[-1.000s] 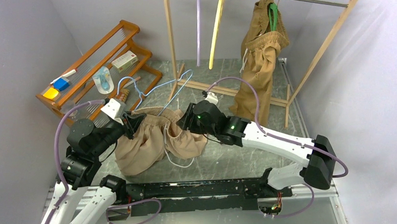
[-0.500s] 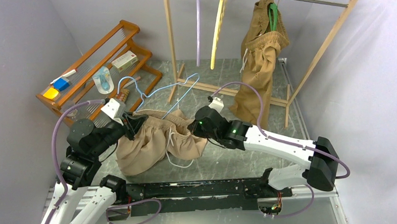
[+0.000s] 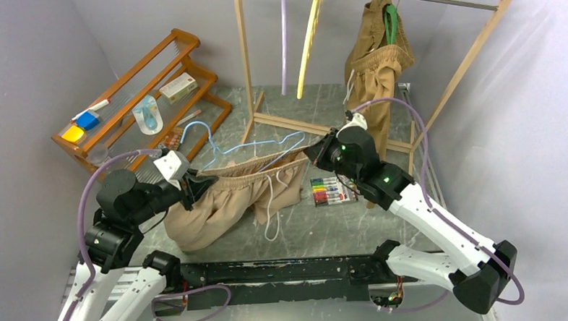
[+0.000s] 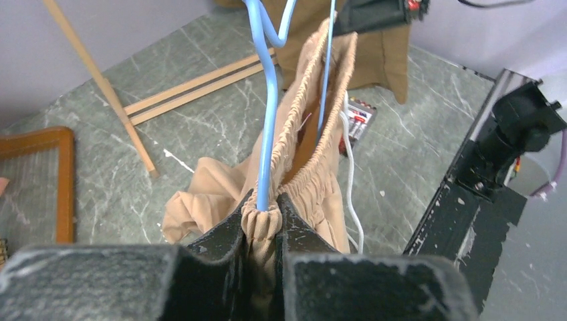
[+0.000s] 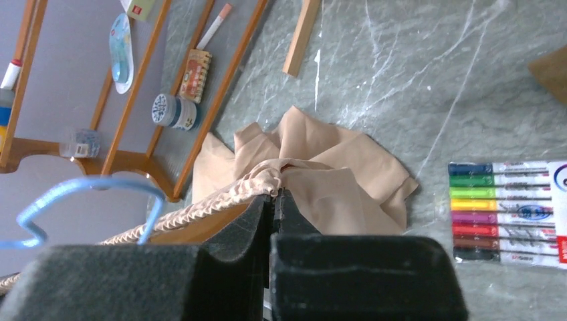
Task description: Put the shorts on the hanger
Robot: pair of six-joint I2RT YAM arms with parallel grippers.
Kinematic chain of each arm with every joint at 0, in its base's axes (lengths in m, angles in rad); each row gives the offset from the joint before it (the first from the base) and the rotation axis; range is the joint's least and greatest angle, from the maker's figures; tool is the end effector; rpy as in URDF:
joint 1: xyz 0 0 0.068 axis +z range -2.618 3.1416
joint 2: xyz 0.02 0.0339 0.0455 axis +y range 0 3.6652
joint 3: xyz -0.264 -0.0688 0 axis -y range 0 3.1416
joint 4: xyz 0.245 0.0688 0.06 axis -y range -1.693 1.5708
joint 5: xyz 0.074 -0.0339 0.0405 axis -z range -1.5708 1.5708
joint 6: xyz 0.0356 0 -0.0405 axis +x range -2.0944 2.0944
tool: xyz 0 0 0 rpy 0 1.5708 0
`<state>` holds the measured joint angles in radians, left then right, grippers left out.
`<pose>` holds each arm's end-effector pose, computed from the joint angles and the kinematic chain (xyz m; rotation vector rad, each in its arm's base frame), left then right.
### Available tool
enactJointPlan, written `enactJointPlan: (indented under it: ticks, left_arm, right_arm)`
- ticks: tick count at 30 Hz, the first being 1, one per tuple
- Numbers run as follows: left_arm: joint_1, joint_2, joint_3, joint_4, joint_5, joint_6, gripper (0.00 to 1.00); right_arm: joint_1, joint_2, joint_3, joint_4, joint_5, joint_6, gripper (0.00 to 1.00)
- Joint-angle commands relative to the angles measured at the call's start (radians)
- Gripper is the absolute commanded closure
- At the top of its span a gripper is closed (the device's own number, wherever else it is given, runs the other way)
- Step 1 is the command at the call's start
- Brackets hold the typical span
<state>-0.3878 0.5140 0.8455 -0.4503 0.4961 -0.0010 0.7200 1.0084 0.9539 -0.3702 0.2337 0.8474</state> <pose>0.0925 -0.0561 0.3673 0.6950 1.5793 -0.7070 0.1754 0.1429 0.3386 0.2873 2.0487 0.7681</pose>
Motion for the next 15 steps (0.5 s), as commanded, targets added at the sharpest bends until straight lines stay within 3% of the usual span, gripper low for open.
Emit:
enactJointPlan:
  ticks: [1,10,15]
  left_arm:
    - [0.006,-0.028,0.023,-0.035,0.099,0.105,0.93]
    - [0.006,-0.031,0.046,-0.16,0.182,0.282,0.93]
    - [0.006,-0.006,0.064,-0.193,0.13,0.317,0.93]
  right_arm:
    - [-0.096,-0.009,0.042,-0.084,-0.086,-0.126,1.0]
    - [-0.153,0.027,0.175,-0.175,-0.107,-0.19,1.0]
    - [-0.188,0.011,0.206,-0.192,-0.14,-0.214,1.0]
